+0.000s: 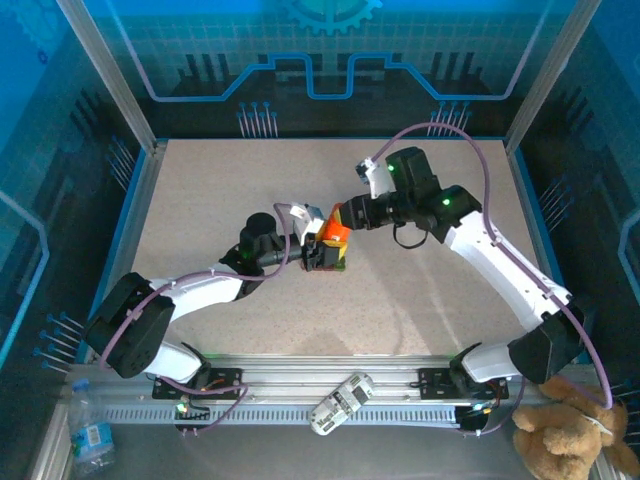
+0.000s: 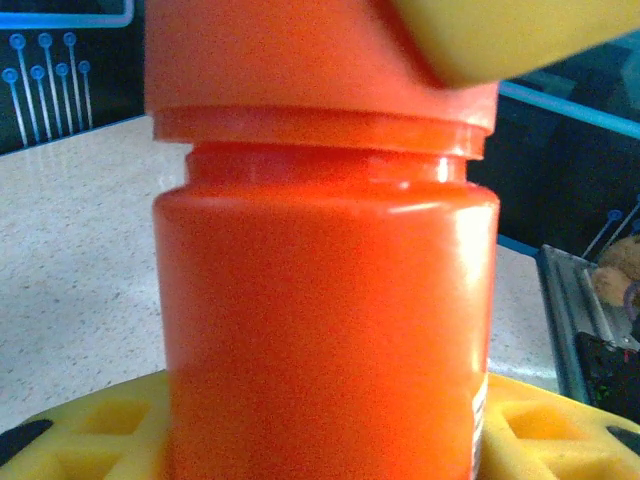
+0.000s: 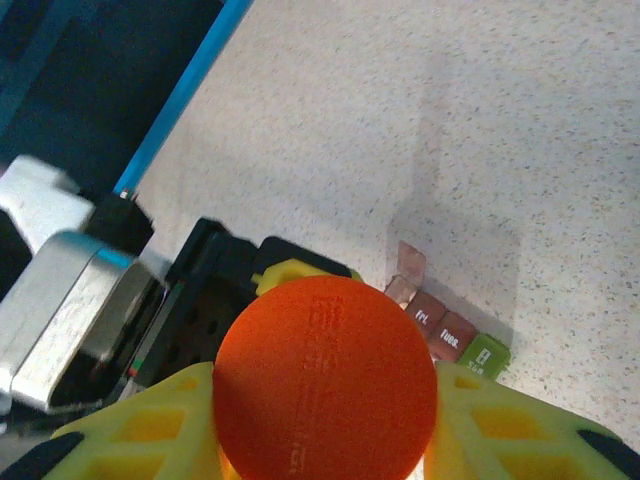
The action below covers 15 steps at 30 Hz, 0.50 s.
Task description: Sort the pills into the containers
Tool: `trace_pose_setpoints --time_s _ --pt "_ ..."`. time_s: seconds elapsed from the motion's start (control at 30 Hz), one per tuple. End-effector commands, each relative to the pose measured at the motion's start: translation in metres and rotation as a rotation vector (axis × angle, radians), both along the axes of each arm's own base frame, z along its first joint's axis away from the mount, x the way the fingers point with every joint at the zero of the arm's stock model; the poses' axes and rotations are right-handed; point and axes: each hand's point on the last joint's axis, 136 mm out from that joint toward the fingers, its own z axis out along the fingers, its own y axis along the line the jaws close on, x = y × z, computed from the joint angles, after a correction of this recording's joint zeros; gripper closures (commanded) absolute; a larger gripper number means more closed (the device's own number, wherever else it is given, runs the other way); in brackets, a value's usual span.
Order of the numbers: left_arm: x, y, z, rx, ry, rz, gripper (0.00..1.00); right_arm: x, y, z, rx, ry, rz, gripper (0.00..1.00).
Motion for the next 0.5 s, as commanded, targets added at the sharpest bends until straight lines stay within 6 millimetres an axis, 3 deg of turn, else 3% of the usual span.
trace_pose_setpoints --time_s 0.0,0.27,0.47 --pt "0.009 0.005 0.079 -0.142 -0.268 0.056 1.00 -0.017 0.016 -0.033 -0.018 0.150 -0.073 0.65" --pt "0.014 0.008 0.074 -0.145 -0.271 0.094 1.00 -0.016 0.032 -0.036 -0.027 0.152 -0.141 0.65" --pt "0.016 0.009 0.071 -0.141 -0.274 0.108 1.00 -0.013 0.028 -0.023 0.004 0.125 -0.168 0.63"
